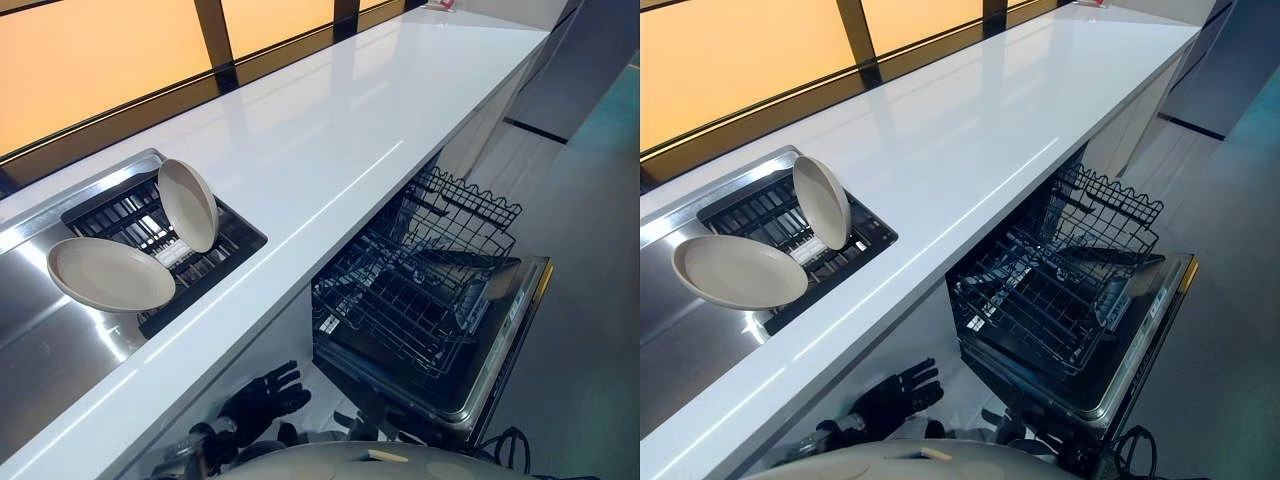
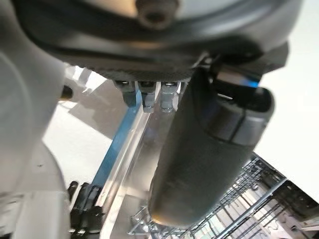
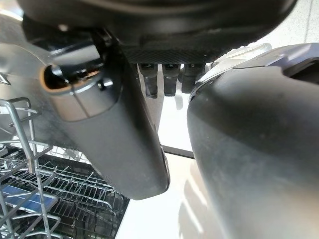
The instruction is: Pick up plates and place into dishwasher.
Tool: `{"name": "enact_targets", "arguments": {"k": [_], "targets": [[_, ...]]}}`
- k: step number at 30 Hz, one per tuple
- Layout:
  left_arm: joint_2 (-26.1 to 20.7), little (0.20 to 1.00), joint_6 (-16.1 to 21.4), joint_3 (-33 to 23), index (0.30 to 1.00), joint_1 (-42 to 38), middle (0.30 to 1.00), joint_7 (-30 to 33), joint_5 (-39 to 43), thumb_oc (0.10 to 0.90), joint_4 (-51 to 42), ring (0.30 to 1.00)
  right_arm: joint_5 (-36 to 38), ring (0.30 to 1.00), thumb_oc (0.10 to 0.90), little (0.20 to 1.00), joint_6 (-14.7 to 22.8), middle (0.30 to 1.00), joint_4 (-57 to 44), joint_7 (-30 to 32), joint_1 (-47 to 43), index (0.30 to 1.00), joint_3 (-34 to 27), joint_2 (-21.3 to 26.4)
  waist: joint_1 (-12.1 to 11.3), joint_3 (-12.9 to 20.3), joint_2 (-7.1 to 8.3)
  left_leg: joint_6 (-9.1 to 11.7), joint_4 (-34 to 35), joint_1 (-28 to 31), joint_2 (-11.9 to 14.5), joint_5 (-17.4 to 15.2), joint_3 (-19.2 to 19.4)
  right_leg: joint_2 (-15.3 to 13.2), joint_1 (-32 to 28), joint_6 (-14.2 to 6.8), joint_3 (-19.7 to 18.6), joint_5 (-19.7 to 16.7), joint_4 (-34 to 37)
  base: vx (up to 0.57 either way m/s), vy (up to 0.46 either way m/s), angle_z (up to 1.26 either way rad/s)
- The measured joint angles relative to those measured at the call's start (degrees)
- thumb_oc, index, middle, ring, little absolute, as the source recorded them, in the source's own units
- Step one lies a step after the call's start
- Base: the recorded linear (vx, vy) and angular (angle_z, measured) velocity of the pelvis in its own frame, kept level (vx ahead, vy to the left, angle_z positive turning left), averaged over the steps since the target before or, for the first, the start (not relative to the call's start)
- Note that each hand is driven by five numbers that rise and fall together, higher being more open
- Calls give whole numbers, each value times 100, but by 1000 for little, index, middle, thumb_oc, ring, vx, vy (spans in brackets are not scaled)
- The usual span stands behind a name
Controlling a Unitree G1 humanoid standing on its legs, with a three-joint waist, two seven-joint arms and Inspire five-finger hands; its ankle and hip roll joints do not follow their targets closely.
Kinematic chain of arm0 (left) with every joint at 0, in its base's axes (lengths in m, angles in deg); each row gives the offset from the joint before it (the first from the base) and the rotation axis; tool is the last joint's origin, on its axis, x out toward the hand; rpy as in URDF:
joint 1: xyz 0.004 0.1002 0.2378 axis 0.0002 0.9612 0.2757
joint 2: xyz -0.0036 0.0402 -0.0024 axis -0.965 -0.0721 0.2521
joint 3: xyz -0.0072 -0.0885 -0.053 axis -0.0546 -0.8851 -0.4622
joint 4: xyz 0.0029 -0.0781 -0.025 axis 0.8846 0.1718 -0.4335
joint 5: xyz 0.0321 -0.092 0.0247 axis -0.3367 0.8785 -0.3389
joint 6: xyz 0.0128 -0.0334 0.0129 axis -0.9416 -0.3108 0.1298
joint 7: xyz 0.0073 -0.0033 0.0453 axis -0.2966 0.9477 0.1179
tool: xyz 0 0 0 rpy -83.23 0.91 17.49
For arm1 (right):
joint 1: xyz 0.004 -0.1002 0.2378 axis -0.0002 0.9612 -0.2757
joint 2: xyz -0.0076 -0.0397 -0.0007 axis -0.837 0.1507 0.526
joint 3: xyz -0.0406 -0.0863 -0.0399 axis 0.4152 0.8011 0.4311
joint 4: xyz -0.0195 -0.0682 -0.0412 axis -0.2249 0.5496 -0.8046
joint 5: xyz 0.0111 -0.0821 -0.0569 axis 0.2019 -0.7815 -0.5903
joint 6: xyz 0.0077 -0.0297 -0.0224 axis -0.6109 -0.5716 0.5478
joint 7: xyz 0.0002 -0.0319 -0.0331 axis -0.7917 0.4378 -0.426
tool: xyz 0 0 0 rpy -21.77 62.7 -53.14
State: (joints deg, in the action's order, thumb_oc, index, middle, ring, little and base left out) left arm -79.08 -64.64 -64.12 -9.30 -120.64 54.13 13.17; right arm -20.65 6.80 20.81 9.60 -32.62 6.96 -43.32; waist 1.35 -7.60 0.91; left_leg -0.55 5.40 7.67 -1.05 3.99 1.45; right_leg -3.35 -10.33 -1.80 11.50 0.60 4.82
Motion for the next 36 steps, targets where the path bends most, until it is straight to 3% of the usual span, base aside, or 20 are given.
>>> {"name": "enact_targets", "arguments": {"k": [5,10,13,19,25,29,32,35,36], "targets": [[-99,900,-1183,-170,900,120,900,-1391,600,800,-1277,900,-131,900,800,900,-43,900,-36,-138,10,900,-121,98,-13,-38,-83,-1,1,-16,-3,-1,-2,-5,8,-11,-2,-8,16,-16,23,0],[214,900,-1866,-235,900,158,900,-3055,1104,800,-2053,900,-197,900,800,900,3,900,23,-255,91,900,-249,160,-73,11,-190,4,1,-19,-3,-16,-4,-1,6,-9,-8,-10,35,0,0,0],[335,900,-1879,-157,900,93,900,-3843,1351,800,-2316,900,-219,900,800,900,42,900,37,-259,99,900,-244,160,-62,26,-199,3,1,-18,-4,-17,-4,1,5,-9,-8,-10,35,0,0,0],[225,900,-1857,459,900,-6,900,-3930,2138,800,-2934,900,-335,900,800,900,162,900,74,-321,93,900,-214,149,19,36,-179,3,0,-14,-6,-18,9,-1,9,-11,-20,-11,35,0,0,0],[137,900,-1771,1149,900,-361,900,-3938,3544,800,-3783,900,-378,900,800,900,241,900,164,-338,17,900,-82,146,41,19,-129,-5,0,8,-3,-27,84,2,11,-22,-100,-37,34,3,-6,-6],[184,900,-1278,1317,900,-757,900,-3882,4485,800,-4397,900,-431,900,800,900,252,900,177,-336,-61,900,59,91,100,40,-38,-9,-1,20,0,-31,132,3,10,-25,-147,-55,34,-2,-19,-6],[175,900,-103,1347,900,-942,900,-3128,4579,800,-4893,900,-431,900,800,900,253,900,225,-332,-94,900,83,42,141,77,33,-8,1,18,-2,-33,132,0,10,-25,-148,-54,34,0,0,0],[231,900,1462,1591,900,-884,900,-1371,4264,800,-4858,900,-416,900,800,900,257,900,222,-318,-128,900,165,2,179,89,74,-4,1,16,9,-38,134,5,16,-25,-158,-53,36,-7,-6,-1],[257,900,1729,1612,900,-855,900,-1038,4084,800,-4799,900,-412,900,800,900,259,900,221,-318,-130,900,165,0,194,89,73,1,0,17,12,-41,134,6,17,-25,-159,-52,37,0,0,0]]}}
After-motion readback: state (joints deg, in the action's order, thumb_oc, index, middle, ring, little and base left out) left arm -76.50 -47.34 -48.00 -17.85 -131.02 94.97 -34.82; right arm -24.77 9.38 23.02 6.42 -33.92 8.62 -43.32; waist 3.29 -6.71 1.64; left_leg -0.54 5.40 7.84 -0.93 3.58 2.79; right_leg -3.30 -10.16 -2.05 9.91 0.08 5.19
